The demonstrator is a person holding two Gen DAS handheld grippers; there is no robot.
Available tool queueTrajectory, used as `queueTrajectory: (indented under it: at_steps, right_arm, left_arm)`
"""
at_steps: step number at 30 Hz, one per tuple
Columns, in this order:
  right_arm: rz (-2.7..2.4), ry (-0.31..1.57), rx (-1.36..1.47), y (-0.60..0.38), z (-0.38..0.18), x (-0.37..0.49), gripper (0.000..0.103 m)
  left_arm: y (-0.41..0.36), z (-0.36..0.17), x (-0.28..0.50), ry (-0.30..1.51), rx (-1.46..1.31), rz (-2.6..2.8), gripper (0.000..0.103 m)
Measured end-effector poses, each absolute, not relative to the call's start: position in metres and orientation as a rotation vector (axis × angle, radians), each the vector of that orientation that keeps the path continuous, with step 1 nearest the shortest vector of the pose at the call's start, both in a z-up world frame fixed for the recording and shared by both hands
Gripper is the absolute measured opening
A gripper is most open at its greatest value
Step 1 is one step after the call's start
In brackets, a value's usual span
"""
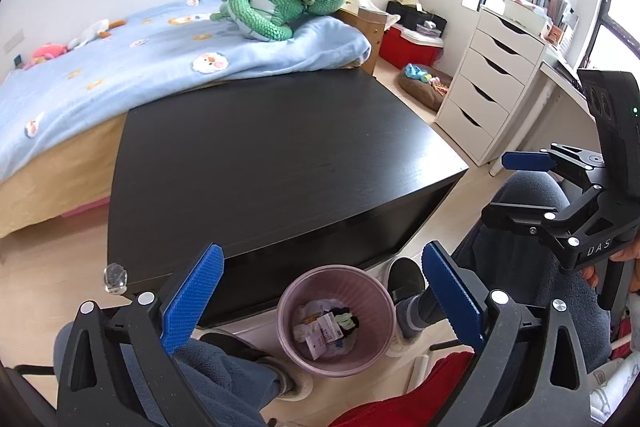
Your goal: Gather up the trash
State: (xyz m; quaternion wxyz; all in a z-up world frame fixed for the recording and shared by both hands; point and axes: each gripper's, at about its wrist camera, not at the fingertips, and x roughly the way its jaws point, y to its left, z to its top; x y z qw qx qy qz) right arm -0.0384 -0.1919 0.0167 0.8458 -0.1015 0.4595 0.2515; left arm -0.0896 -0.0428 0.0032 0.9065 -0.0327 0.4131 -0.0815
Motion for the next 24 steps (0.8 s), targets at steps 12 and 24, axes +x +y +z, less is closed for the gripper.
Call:
queueTrajectory:
  at_steps: [12, 24]
  right_arm:
    - [0.508, 0.914, -0.199, -0.188, 0.029, -0.014, 0.100]
    - [0.534, 0.870, -0.188, -0.167, 0.039, 0.047, 0.100]
  left_arm:
    - [-0.018, 0.008, -0.072, 0.828, -0.101, -0.110, 0.096]
    - [0.009, 0.015, -0.027, 0.794, -0.135, -0.108, 0.097]
